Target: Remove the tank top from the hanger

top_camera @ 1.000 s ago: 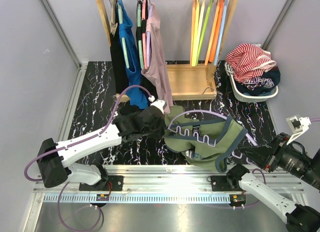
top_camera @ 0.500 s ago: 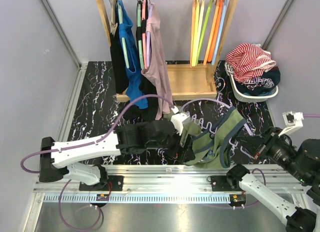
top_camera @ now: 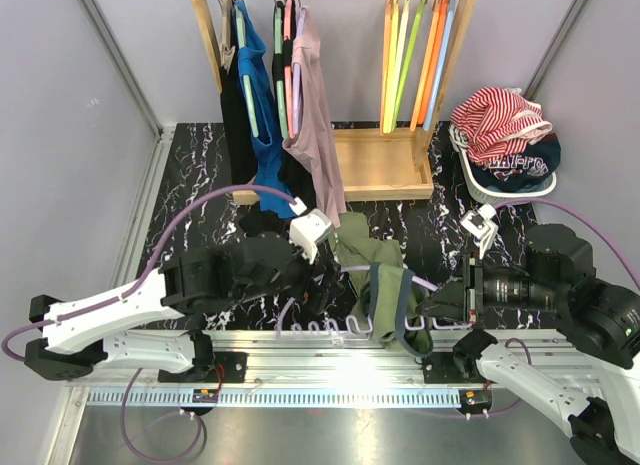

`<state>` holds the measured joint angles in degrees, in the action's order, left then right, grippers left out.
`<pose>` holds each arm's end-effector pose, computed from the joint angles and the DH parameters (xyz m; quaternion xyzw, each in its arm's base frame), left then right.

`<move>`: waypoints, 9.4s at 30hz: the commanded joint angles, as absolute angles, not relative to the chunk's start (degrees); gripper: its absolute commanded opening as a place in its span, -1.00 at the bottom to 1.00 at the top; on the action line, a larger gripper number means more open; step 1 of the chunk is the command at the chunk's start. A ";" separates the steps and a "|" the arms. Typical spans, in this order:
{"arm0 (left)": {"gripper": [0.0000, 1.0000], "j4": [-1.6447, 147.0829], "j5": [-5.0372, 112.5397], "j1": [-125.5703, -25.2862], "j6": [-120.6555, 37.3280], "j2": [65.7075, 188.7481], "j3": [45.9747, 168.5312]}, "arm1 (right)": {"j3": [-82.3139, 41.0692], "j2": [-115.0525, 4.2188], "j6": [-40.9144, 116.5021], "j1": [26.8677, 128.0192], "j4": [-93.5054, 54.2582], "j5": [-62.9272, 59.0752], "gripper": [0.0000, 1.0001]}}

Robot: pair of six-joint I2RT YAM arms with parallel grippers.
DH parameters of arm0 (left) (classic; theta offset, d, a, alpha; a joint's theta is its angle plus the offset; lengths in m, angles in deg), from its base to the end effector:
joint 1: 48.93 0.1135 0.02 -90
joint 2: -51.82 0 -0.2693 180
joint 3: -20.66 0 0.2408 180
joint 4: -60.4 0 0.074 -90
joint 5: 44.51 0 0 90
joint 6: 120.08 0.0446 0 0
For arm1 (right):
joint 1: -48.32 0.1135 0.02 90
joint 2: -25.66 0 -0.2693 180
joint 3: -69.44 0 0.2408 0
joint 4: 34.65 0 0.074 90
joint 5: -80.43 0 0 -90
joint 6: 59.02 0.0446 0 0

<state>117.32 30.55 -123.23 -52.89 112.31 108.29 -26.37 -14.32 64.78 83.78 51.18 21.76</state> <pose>0.0661 -0.1926 0.3996 0.3138 0.8009 -0.2984 0.4135 0.0240 0.0456 0.4297 -0.1471 0.8318 0.4660 0.2633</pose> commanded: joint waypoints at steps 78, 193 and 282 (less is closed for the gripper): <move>-1.00 150.76 29.52 -119.07 -83.87 93.84 103.54 | -14.34 -24.07 70.19 83.83 35.35 -24.55 -1.00; -1.00 137.57 13.50 -119.07 -77.63 77.84 108.56 | -94.42 -131.04 63.12 37.16 30.75 -31.84 -1.00; 0.98 161.40 22.93 -125.39 -53.01 104.21 112.16 | -12.83 -25.40 54.10 82.68 39.19 59.61 -1.00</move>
<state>154.35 33.24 -125.40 -49.37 104.60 109.65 -7.44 -25.95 59.36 82.10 35.77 62.35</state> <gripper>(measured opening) 0.943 0.176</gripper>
